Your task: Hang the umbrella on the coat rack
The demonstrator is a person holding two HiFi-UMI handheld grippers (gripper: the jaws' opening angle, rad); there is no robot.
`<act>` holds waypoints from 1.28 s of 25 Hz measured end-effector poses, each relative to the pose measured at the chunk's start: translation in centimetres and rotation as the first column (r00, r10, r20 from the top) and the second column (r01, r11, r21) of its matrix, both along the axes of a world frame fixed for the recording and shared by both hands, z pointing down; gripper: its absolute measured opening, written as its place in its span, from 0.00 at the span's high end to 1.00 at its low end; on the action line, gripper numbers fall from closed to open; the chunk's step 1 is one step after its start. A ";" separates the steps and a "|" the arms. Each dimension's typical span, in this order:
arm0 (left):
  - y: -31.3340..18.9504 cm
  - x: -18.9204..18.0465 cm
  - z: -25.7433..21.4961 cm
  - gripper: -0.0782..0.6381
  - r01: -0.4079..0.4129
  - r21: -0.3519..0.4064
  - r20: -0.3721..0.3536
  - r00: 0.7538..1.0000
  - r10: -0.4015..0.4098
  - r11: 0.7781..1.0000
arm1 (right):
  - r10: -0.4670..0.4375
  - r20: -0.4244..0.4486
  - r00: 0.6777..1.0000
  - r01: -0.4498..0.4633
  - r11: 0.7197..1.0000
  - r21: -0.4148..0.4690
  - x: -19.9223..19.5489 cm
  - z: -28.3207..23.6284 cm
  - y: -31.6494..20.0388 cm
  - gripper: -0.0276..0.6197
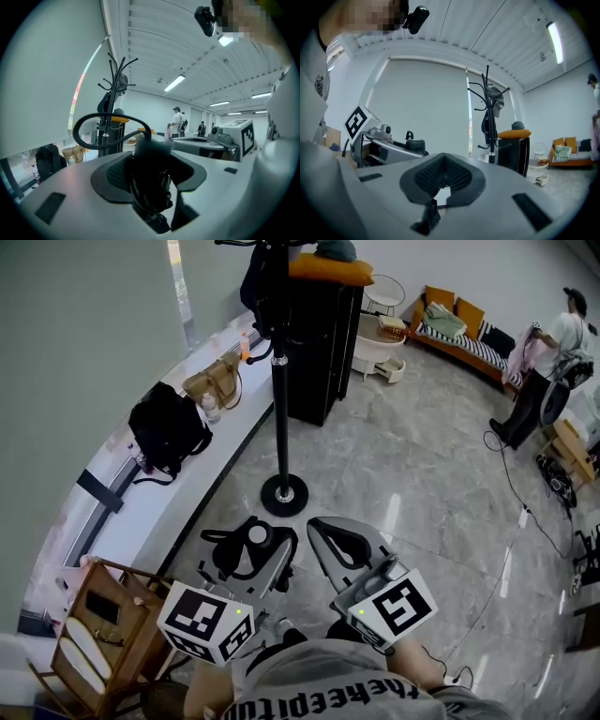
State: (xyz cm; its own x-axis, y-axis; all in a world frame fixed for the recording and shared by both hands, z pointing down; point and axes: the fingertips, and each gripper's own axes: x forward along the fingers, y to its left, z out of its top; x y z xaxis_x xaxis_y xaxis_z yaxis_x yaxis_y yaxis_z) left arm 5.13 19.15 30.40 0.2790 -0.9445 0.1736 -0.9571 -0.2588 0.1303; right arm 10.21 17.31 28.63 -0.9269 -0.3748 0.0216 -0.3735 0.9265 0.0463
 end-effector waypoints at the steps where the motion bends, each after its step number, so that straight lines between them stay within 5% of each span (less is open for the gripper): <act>1: 0.1 -0.2 0.0 0.57 -0.008 0.002 0.001 1.000 0.008 1.000 | 0.009 0.010 1.000 -0.009 1.000 -0.006 -0.1 0.0 0.1 0.94; 16: -2.9 -1.4 1.2 0.57 -0.052 -0.023 -0.011 0.999 0.052 0.998 | 0.090 0.004 0.996 -0.089 0.995 -0.038 -1.1 1.5 -3.6 0.94; 32: -12.9 -4.7 1.8 0.57 0.059 -0.042 -0.012 0.998 -0.059 0.997 | -0.070 0.000 0.998 0.070 0.996 -0.062 -5.8 1.9 -13.9 0.94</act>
